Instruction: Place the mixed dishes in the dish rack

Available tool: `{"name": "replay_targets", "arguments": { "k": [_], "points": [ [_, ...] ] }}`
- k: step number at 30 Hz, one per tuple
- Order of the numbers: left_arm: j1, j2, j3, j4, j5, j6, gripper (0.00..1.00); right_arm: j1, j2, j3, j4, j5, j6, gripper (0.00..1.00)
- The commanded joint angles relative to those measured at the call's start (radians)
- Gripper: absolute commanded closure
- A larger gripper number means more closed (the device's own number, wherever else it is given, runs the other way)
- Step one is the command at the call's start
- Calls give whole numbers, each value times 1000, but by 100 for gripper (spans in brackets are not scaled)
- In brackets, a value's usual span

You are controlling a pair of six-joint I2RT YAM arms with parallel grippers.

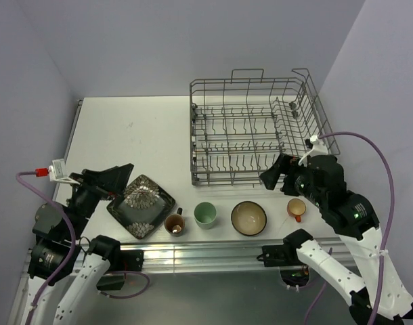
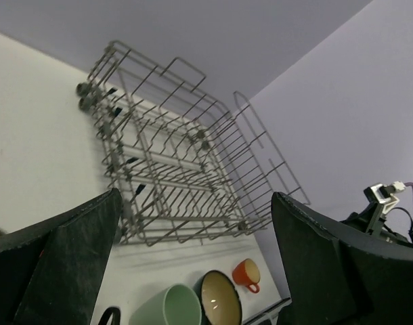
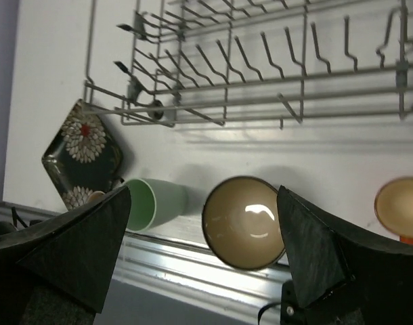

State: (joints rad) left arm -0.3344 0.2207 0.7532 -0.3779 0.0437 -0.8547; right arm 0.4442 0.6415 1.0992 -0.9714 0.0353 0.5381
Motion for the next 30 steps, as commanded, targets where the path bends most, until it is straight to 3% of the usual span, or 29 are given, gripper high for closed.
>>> {"name": "replay_targets", "arguments": {
  "k": [1, 6, 17, 22, 26, 30],
  "points": [
    [6, 32, 63, -128, -38, 23, 1, -6, 21, -8, -134, 63, 82, 5],
    [6, 48, 84, -210, -114, 57, 1, -4, -12, -120, -182, -26, 190, 12],
    [8, 65, 12, -154, -21, 19, 4, -4, -86, -393, -224, -12, 361, 17],
    [6, 80, 9, -128, 11, 11, 5, -4, -49, -517, -139, -29, 364, 17],
    [6, 89, 23, -136, 16, 22, 5, -2, -19, -565, -66, -61, 373, 19],
    [6, 85, 31, -145, 30, 32, 5, 21, -41, -519, -69, 9, 341, 20]
  ]
}}
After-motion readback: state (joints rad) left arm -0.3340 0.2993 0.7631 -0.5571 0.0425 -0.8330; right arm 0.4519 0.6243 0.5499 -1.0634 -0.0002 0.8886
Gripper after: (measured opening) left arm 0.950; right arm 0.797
